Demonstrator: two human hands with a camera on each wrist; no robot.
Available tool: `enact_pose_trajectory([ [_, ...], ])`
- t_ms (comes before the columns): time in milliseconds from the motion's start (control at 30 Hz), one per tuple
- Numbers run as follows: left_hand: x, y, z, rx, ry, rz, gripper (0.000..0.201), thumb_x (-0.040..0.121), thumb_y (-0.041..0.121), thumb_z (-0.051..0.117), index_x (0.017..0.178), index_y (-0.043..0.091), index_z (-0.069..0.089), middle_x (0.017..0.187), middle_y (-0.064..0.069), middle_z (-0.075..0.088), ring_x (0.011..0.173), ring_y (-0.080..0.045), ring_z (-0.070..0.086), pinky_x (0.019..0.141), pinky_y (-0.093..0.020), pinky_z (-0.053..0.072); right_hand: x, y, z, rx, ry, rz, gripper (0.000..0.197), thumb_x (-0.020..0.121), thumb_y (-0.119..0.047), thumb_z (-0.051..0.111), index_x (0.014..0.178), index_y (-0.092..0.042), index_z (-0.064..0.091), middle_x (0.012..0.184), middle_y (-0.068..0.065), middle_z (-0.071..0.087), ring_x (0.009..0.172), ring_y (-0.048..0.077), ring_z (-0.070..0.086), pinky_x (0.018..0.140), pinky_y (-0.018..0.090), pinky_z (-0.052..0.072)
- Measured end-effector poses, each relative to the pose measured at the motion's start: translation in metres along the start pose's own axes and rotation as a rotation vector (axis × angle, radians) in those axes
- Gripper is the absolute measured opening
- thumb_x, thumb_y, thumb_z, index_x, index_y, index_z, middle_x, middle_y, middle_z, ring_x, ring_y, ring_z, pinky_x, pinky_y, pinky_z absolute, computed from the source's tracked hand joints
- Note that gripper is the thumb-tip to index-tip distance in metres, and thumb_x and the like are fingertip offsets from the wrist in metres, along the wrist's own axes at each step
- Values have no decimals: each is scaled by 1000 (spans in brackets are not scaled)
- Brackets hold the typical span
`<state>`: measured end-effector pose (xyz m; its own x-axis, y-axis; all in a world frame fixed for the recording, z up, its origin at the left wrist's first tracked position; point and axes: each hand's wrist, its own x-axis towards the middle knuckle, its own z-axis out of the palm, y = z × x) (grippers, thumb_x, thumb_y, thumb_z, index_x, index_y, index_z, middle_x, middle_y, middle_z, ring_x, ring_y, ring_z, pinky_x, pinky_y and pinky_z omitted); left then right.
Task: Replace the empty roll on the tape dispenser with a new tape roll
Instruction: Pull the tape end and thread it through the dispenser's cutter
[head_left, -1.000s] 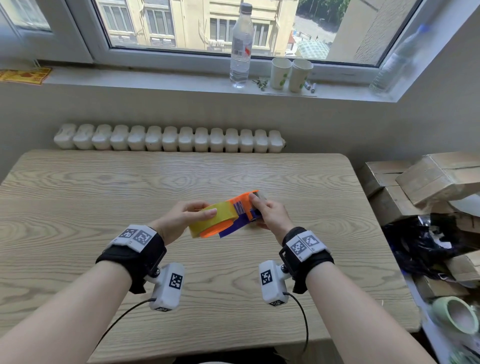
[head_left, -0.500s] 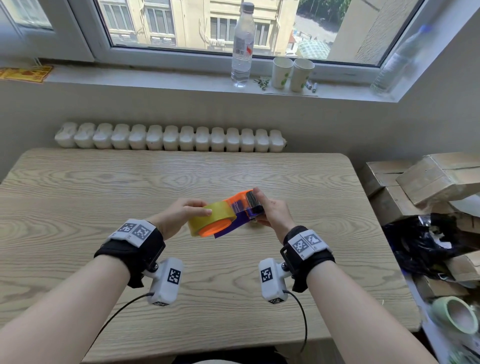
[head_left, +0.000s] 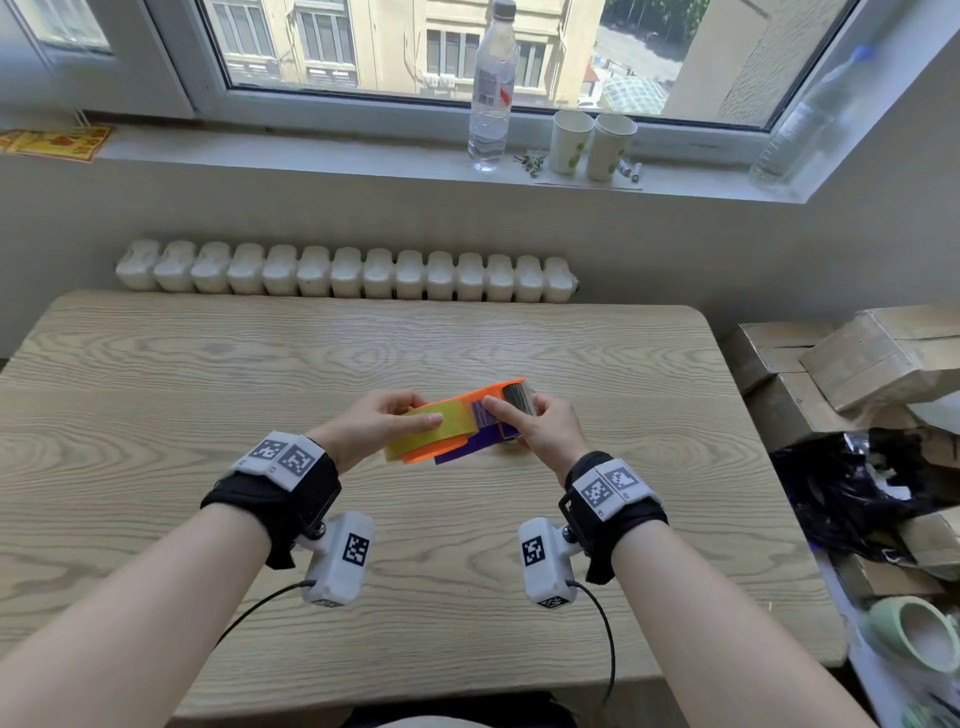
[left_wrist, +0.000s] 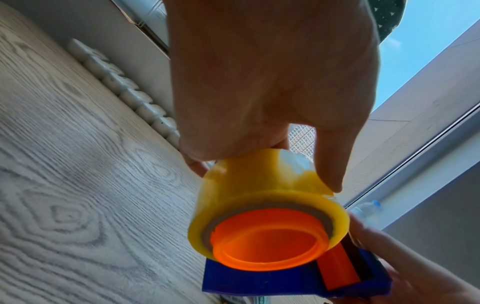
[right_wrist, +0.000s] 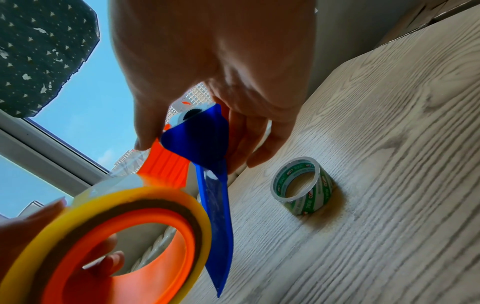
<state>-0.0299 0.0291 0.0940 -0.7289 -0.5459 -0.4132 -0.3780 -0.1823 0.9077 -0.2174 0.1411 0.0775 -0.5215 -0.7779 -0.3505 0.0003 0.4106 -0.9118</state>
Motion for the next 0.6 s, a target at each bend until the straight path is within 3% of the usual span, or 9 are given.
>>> enact_pose_trajectory([
  [67, -1, 0, 0, -14, -11, -1, 12, 80, 22, 68, 85, 12, 64, 82, -5, 63, 69, -9, 60, 58, -12, 47, 1, 1, 0, -3, 1, 4, 40, 71, -39, 78, 86, -4, 68, 78, 7, 65, 73, 17, 59, 67, 28, 47],
  [167, -1, -1, -2, -42, 8, 4, 16, 75, 27, 70, 81, 13, 64, 77, -2, 63, 68, -10, 59, 56, -9, 45, 2, 1, 1, 86, 24, 35, 57, 63, -63, 72, 73, -7, 65, 75, 12, 58, 73, 23, 53, 71, 35, 42],
  [200, -2, -1, -2, -51, 10, 12, 24, 70, 33, 73, 81, 13, 64, 75, 0, 64, 68, -11, 59, 56, -9, 45, 3, 1, 1, 110, 35, 43, 56, 69, -63, 66, 73, -7, 66, 76, 13, 58, 74, 23, 52, 73, 35, 42],
  [267, -1, -2, -5, -57, 10, 31, 53, 51, 54, 80, 80, 13, 65, 69, 6, 67, 65, -6, 60, 56, -9, 44, 2, 0, 0, 128, 43, 42, 43, 87, -47, 57, 70, -8, 66, 79, 13, 60, 76, 22, 54, 76, 34, 44],
  [367, 0, -3, -10, -61, -9, 50, 73, 32, 67, 79, 81, 14, 66, 66, 9, 68, 63, -1, 61, 58, -9, 44, 5, 4, -2, 160, 25, 17, 35, 94, -30, 53, 72, -6, 67, 83, 16, 61, 79, 26, 56, 77, 36, 45],
  [467, 1, -4, -13, -49, -37, 44, 72, 33, 66, 80, 82, 15, 67, 71, 7, 68, 67, -4, 61, 61, -11, 45, 6, 5, -1, 152, 12, 17, 32, 94, -27, 53, 69, -11, 67, 79, 13, 63, 80, 26, 56, 80, 39, 45],
  [600, -1, -5, -14, -43, -57, 13, 47, 48, 42, 75, 83, 12, 64, 77, -1, 62, 68, -9, 57, 62, -16, 41, 7, 5, 0, 178, 32, 66, 34, 93, -39, 51, 80, -15, 71, 86, 10, 67, 87, 25, 61, 89, 41, 49],
])
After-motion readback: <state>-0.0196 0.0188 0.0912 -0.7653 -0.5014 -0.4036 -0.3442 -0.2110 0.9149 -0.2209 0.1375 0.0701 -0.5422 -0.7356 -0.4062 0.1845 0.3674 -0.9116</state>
